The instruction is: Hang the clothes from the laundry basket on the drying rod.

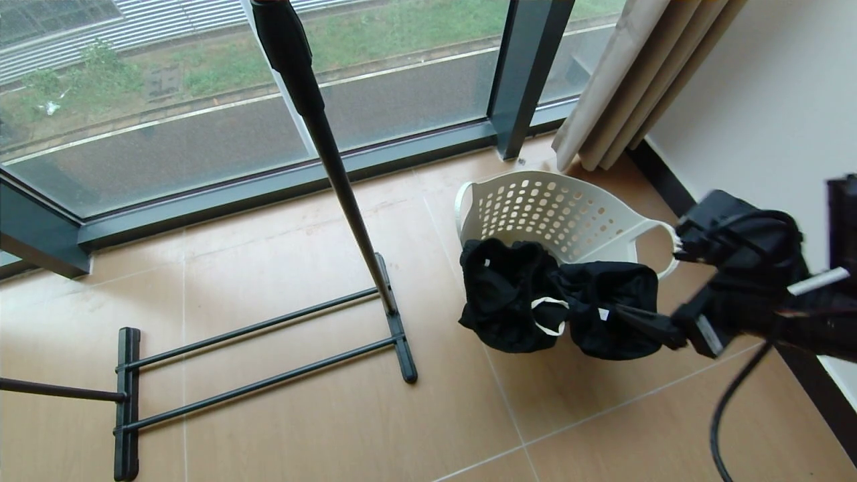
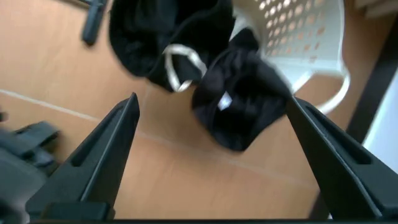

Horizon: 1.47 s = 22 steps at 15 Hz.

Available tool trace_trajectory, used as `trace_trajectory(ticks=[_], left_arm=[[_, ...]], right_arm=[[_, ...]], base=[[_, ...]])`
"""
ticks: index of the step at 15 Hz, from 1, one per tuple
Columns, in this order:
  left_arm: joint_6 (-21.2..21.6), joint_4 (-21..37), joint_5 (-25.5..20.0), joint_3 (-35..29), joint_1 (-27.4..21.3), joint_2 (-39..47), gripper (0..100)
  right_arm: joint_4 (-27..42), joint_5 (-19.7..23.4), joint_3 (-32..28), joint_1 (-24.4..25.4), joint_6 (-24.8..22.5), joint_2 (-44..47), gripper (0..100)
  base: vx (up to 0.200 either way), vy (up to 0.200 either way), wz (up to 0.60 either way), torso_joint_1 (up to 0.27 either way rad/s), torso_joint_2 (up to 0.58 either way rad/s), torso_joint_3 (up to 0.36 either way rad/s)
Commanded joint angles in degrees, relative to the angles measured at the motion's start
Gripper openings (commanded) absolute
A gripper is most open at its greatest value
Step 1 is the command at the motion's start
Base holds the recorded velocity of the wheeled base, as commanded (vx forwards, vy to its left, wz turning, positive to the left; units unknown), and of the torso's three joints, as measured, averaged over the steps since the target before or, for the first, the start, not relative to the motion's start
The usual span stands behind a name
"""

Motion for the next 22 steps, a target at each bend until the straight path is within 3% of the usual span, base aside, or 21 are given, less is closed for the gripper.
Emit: trace_trajectory(ticks=[1,2,4,9,21,22], left_arm=[[0.01,-0.01,0.01,0.0,-0.02,0.0,100],[0.01,-0.01,0.01,0.0,-0.02,0.0,100],[0.01,-0.01,0.01,0.0,-0.02,0.0,100],[0.01,-0.01,0.01,0.0,-0.02,0.0,100],[0.01,-0.1,0.01,0.0,-0.02,0.0,100],[0.01,-0.01,0.01,0.0,-0.02,0.0,100]], right_arm=[[-0.04,-5.75,-17.0,2.28,-7.78,21.78,100],[-0.04,-8.65,-22.8,2.28,-11.74,27.5,100],[0.05,-11.82,-30.0,2.28,-14.64,34.62,100],[0.93,-15.25,-41.61,1.49,-16.84,43.93,100],[0.76,-16.39,-48.9,-0.62,-15.08,50.0,100],[0.84,-16.39,-49.16,-0.62,-15.08,50.17,0]], base=[[0.0,0.0,0.0,0.0,0.0,0.0],[0.0,0.0,0.0,0.0,0.0,0.0],[0.0,0.0,0.0,0.0,0.0,0.0],[0.0,0.0,0.0,0.0,0.0,0.0],[0.0,0.0,0.0,0.0,0.0,0.0],[0.0,0.0,0.0,0.0,0.0,0.0]])
